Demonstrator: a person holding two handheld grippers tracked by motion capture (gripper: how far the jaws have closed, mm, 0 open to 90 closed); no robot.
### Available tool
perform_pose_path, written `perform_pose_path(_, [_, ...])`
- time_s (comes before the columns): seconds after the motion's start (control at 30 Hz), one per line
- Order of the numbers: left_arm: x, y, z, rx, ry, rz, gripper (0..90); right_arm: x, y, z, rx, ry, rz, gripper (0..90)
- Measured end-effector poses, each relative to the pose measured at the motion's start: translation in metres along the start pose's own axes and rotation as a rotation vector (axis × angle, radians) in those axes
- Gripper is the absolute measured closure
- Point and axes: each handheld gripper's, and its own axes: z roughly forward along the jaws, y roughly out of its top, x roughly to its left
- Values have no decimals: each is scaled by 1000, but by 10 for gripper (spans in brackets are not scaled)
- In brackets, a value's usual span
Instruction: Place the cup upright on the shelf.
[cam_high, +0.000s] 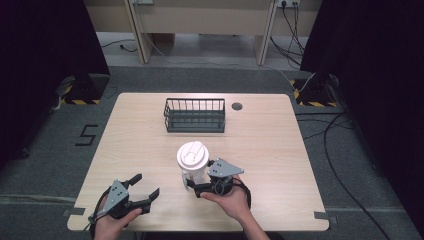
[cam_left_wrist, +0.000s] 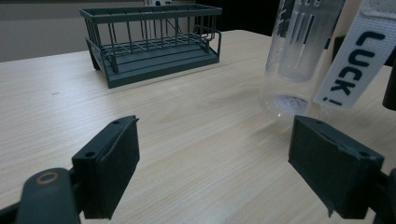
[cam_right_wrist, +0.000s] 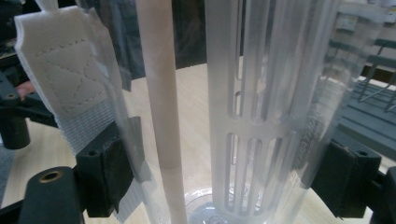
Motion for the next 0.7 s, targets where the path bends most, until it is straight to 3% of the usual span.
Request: perform_pose_path(0.7, [0, 0, 1, 1, 6, 1, 159, -22, 15, 0, -18, -60, 16, 184])
